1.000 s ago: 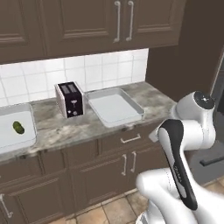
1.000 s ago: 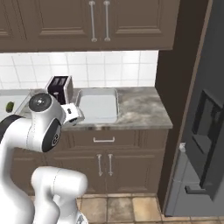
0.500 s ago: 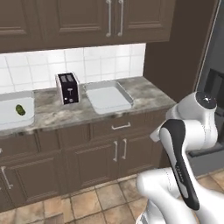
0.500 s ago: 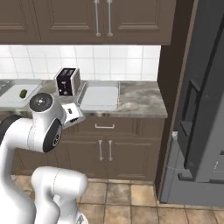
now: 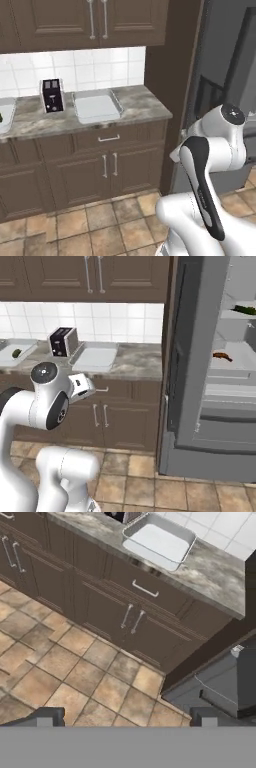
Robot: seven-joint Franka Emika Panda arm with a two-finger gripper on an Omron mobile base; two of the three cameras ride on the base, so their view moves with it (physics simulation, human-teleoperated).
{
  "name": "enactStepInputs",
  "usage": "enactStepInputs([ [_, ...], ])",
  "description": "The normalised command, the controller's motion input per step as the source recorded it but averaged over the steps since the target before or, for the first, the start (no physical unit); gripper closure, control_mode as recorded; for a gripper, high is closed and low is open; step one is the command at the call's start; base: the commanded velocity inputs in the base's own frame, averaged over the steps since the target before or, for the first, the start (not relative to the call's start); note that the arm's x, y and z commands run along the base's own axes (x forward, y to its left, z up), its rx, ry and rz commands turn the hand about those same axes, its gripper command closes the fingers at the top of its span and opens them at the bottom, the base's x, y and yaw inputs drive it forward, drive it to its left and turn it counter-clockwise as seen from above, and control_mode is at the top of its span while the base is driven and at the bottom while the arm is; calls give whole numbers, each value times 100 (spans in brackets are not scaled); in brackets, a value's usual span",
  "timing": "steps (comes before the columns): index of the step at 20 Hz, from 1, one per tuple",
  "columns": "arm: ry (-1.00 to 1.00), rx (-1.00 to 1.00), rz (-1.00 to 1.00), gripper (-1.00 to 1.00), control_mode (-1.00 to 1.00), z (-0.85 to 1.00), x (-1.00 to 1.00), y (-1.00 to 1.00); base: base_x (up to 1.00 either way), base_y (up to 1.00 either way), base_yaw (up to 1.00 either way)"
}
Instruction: Place one cucumber and one chicken drumstick in each tupperware on the nearby counter, to pack two identical lunches.
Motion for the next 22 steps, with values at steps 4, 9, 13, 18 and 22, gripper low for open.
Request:
enactStepInputs([
  [4,0,0,0,-100,100,0,0,0,-11,-100,0],
  [9,0,0,0,-100,100,0,0,0,0,-100,0],
  [13,0,0,0,-100,100,0,0,0,0,-100,0],
  [18,0,0,0,-100,100,0,0,0,0,-97,0],
  [22,0,0,0,-100,100,0,0,0,3,-66,0],
])
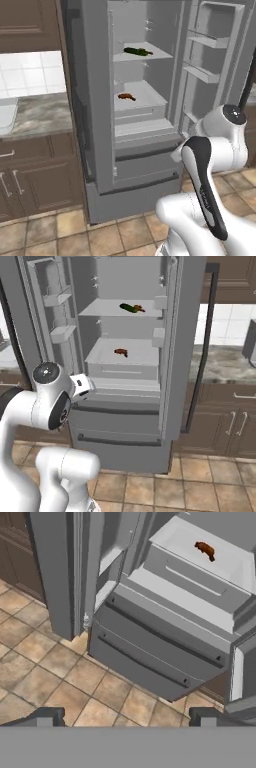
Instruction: Place one cucumber and one chicken drumstick in each tupperware on the nearby counter, to pack two identical lunches.
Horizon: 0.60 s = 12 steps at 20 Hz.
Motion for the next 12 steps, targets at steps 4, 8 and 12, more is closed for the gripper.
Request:
enactStepInputs([
  [4,0,0,0,-100,100,0,0,0,21,-33,0],
  [8,0,0,0,-100,100,0,0,0,56,-3,0],
  [12,0,0,0,-100,100,0,0,0,76,-1,0],
])
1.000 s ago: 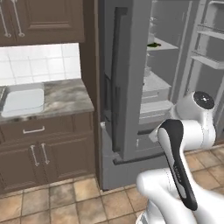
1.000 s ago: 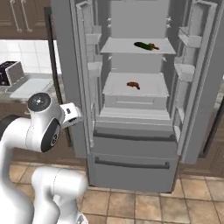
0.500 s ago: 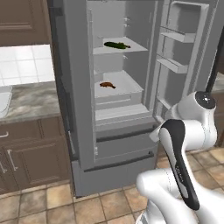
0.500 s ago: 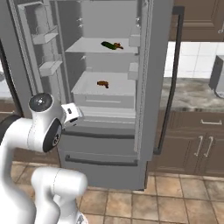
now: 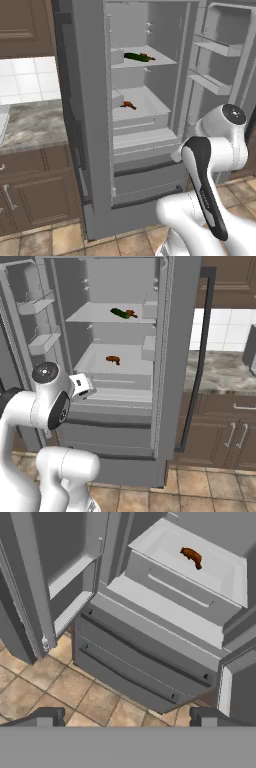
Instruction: Place one cucumber and one chicken drumstick in each tupperware on the nearby counter, to pack two identical lunches.
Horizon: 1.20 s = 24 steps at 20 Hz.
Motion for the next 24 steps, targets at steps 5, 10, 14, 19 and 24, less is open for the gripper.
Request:
enactStepInputs([
  [5,0,0,0,-100,100,0,0,0,73,-14,0],
  [10,0,0,0,-100,100,0,0,0,59,-40,0],
  [14,0,0,0,-100,100,0,0,0,50,-34,0],
  [19,0,0,0,-100,100,0,0,0,58,0,0],
  [24,0,0,0,-100,100,0,0,0,67,-1,0],
])
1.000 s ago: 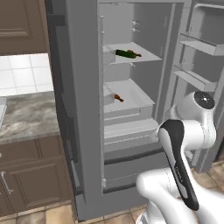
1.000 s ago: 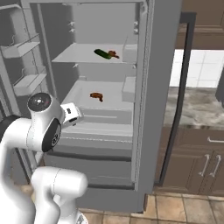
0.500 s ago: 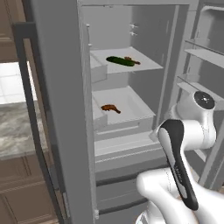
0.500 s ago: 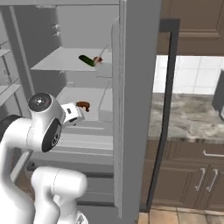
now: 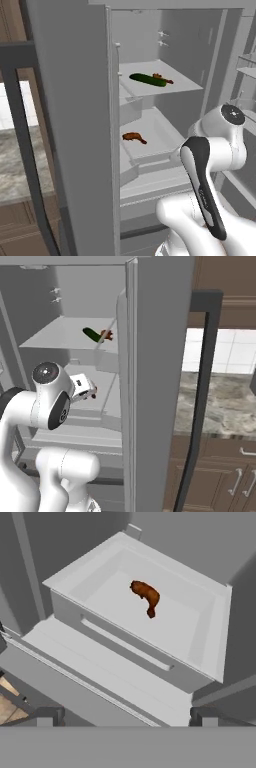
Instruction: Place one cucumber and one chicken drumstick in each tupperware on the nearby counter, to pack two identical lunches.
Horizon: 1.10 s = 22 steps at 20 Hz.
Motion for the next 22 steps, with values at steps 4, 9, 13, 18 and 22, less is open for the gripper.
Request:
enactStepInputs([
  [4,0,0,0,-100,100,0,0,0,64,0,0],
  [9,0,0,0,-100,100,0,0,0,70,0,0],
  [13,0,0,0,-100,-100,0,6,0,30,0,0],
  [18,-6,0,0,-100,-100,13,3,0,0,0,0],
  [22,-2,0,-4,-100,-100,16,0,-1,0,0,0],
])
